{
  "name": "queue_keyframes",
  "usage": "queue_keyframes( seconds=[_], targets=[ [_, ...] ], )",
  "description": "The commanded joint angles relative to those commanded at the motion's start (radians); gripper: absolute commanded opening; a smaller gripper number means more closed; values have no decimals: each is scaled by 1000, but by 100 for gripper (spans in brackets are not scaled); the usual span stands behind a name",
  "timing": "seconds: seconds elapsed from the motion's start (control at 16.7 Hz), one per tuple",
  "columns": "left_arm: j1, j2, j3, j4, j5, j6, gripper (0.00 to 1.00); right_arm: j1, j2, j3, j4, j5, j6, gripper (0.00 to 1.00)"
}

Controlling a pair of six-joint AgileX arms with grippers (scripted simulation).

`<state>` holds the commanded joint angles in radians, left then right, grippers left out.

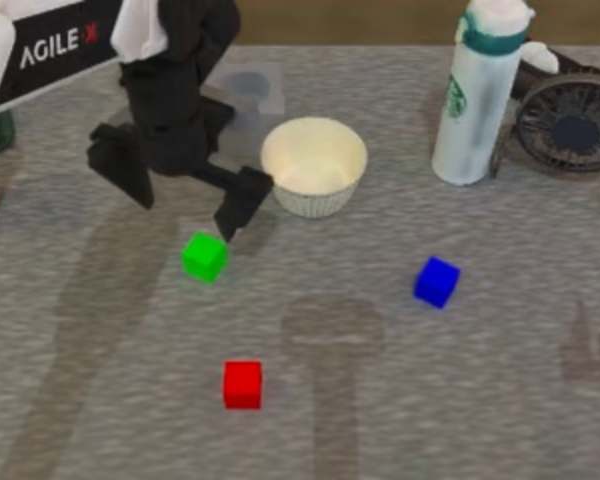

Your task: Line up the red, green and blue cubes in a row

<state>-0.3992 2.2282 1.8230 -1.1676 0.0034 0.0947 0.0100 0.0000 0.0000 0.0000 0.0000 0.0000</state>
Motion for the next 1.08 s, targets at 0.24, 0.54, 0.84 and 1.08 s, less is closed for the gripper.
queue_keyframes(
  seconds=[0.24,0.54,0.84,1.08],
  targets=[
    [-2,35,-69,107,0,2,100,0,0,0,0,0,0,100],
    [-2,89,-166,258,1,2,100,0,0,0,0,0,0,100],
    [-2,91,-168,261,1,2,92,0,0,0,0,0,0,100],
    [-2,91,-168,261,1,2,62,0,0,0,0,0,0,100]
  ],
)
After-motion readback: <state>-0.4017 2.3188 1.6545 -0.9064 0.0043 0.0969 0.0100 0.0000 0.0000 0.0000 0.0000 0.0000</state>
